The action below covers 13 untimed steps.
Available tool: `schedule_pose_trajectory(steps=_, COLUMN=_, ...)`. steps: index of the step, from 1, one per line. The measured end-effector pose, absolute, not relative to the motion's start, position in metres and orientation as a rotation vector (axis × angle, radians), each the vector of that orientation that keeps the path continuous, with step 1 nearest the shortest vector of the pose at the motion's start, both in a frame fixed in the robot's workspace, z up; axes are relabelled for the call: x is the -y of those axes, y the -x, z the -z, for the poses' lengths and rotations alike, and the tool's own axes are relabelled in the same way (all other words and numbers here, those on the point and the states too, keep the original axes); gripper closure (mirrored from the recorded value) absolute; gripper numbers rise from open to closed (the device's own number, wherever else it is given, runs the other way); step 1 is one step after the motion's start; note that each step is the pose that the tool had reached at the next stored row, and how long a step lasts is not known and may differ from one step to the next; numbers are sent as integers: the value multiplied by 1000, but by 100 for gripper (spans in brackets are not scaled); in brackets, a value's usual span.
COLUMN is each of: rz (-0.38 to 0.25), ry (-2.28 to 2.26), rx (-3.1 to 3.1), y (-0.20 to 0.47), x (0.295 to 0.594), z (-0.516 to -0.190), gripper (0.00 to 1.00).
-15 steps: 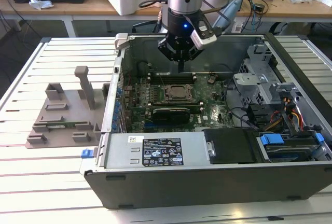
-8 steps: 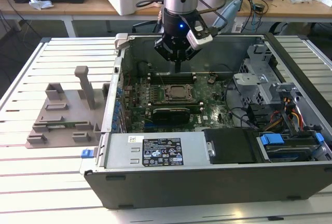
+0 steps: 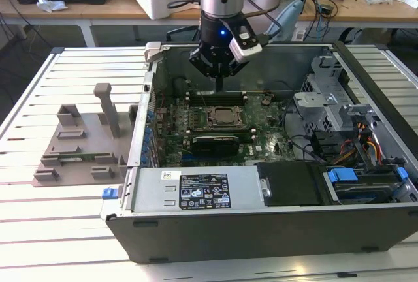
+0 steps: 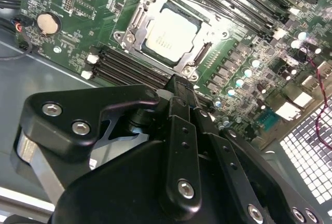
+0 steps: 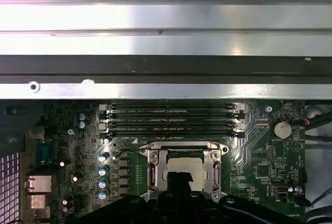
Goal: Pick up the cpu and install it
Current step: 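Install the first cpu locking lever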
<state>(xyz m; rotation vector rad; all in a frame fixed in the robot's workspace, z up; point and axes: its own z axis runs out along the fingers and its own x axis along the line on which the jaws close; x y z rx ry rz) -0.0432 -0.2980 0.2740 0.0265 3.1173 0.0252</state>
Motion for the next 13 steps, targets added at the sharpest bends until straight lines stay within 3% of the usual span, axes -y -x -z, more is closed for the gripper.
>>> schedule_pose_trajectory(steps=13, rz=-25, ry=-26, rx=-3117, y=60, x=298, z=-274, gripper=89)
